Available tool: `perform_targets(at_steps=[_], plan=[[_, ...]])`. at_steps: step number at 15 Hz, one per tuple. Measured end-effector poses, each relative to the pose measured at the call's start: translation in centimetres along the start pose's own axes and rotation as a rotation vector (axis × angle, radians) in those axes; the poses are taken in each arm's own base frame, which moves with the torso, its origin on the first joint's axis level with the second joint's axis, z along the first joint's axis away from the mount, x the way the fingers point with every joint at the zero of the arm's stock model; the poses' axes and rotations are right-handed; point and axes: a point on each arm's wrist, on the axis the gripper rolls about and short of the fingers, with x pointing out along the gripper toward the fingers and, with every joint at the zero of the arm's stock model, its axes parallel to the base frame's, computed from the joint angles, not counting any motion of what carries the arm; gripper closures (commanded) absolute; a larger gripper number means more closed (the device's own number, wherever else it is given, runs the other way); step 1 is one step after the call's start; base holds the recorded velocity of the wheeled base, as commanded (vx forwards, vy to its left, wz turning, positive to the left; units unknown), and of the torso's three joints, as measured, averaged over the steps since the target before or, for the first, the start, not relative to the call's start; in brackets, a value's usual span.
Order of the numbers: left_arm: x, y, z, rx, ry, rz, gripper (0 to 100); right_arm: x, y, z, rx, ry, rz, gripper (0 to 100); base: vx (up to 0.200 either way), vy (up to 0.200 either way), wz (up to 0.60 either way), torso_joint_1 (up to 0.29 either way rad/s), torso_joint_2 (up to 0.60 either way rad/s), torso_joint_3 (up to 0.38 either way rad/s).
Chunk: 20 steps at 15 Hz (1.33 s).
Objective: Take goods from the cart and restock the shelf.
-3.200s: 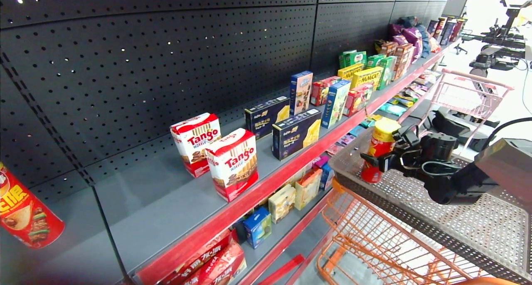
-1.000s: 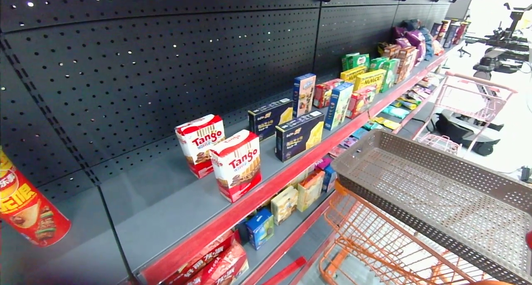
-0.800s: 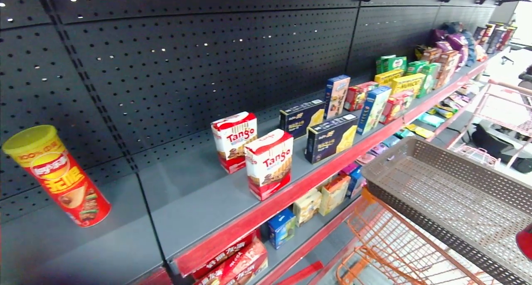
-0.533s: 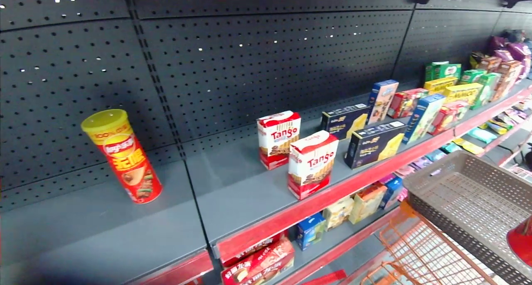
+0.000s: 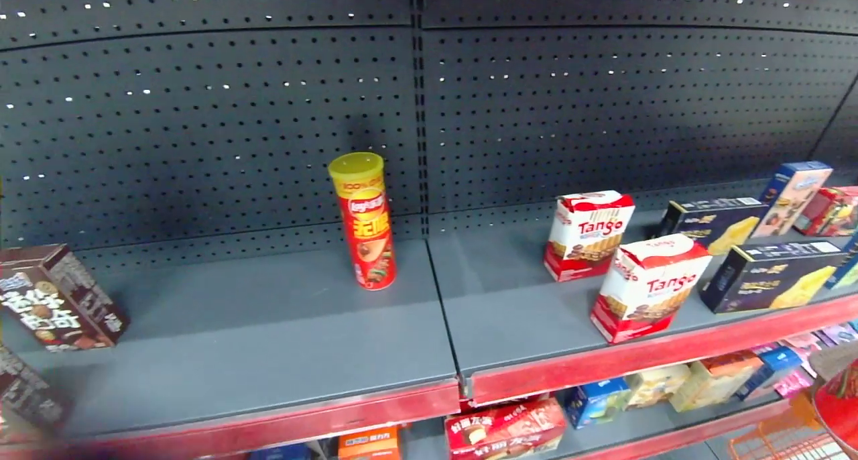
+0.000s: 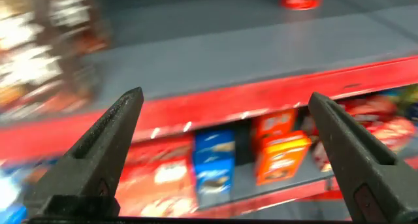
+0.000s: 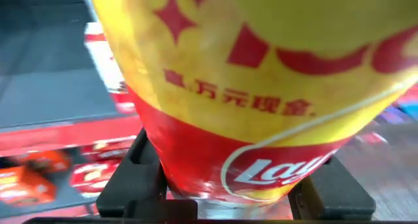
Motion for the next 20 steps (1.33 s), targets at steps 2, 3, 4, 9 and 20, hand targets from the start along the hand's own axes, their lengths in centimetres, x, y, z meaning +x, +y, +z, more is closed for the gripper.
perform_targets(at_steps=[2,3,4,9,20], plan=[[0.0,0.0,0.0,0.000,0.000,0.000,0,-0.1,0.0,0.0,0.001,-0.003,0.000,100,0.000,0.000,0.60,0.000,0.00,0.000],[0.0,0.0,0.0,0.000,0.000,0.000,0,-0.1,0.0,0.0,0.001,-0.005,0.001,100,0.000,0.000,0.00,0.000,0.00,0.000],[0.0,0.0,0.0,0.000,0.000,0.000,0,-0.1,0.0,0.0,-0.002,-0.002,0.002,100,0.000,0.000,0.00,0.000,0.00,0.000],[0.0,0.0,0.0,0.000,0.000,0.000,0,-1.5,0.4,0.5,-0.002,-0.001,0.336,100,0.000,0.000,0.00,0.000,0.00,0.000],[0.0,0.0,0.0,0.000,0.000,-0.001,0,3.3,2.5,5.6,-0.008,0.025,0.723,100,0.000,0.000,0.00,0.000,0.00,0.000]])
